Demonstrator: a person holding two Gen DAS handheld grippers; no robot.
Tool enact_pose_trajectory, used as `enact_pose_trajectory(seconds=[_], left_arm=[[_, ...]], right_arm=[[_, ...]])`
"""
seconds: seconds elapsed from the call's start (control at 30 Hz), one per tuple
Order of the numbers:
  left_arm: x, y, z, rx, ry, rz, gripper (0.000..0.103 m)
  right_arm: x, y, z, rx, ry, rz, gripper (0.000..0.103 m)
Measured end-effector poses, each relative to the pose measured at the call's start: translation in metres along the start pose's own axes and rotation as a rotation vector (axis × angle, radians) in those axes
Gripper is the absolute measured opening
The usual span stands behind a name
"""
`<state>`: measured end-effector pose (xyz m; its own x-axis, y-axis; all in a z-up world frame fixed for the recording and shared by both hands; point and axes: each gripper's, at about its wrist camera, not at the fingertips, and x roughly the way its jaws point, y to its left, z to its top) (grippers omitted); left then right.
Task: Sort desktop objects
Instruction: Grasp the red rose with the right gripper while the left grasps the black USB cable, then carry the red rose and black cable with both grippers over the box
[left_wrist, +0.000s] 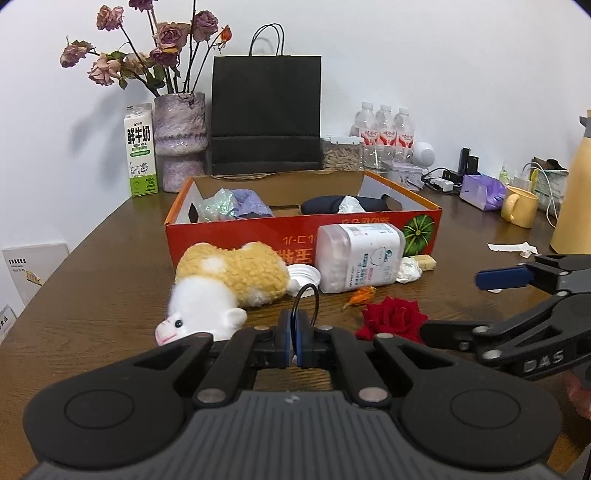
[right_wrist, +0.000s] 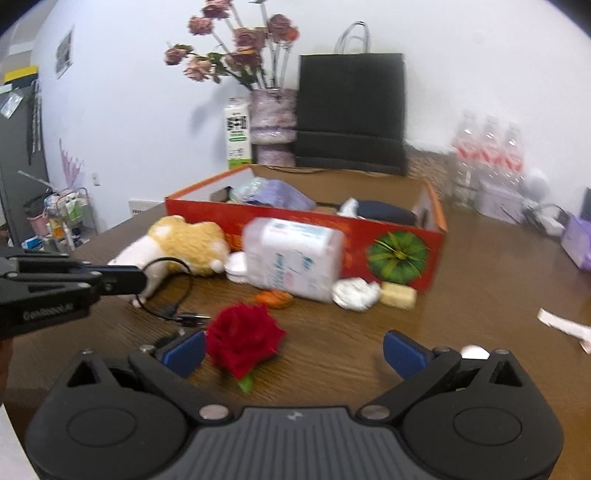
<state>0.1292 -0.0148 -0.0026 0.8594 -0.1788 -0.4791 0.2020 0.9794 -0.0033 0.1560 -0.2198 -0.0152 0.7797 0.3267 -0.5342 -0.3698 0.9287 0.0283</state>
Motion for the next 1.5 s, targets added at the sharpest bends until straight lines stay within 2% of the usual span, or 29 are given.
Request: enact_pose_trajectory(seconds=[0.17,0.27,0.33,0.4,0.43,0.53,0.8,1.03,1.27,1.5], left_arm=[[0.0,0.005,0.003,-0.003,-0.016,0.005,0.003],[-0.001,0.008,0.005,-0.003,-0.026,0.005,0.003],[-0.001,0.01,0.006,-0.003,-0.03,0.004,0.003],[-0.001,0.012,0.006,-0.007,-0.033,0.001,0.003],[-0.001,0.012,0.007,-0.007,-0.035,0.0,0.003],[-0.001,0.011,0.008,-0.006,-0.043,-0.005,0.003],[-0.005,0.01,0.027,-0.001,-0.096,-0.016,0.003],[0.0,0.007,0.061,-0.005,-0.177,-0.021,0.003],[0.026,0.007,0.092,-0.03,-0.22,-0.017,0.003],[0.07,0.017,0.112,-0.1,-0.219,0.019,0.003]], right_arm=[[0.022,0.015,0.009,-0.011,0.034,0.018,0.084],[0.029,0.019,0.009,-0.014,0.052,0.029,0.068],[0.032,0.02,0.009,-0.013,0.068,0.04,0.052],[0.034,0.02,0.007,-0.01,0.078,0.049,0.046],[0.034,0.019,0.007,-0.008,0.078,0.052,0.038],[0.031,0.017,0.007,0.0,0.062,0.056,0.033],[0.012,0.008,0.025,0.008,-0.038,0.04,0.032],[0.005,-0.01,0.056,0.037,-0.136,0.003,0.032],[0.026,-0.035,0.089,0.091,-0.201,-0.038,0.032],[0.063,-0.054,0.113,0.116,-0.208,-0.07,0.032]])
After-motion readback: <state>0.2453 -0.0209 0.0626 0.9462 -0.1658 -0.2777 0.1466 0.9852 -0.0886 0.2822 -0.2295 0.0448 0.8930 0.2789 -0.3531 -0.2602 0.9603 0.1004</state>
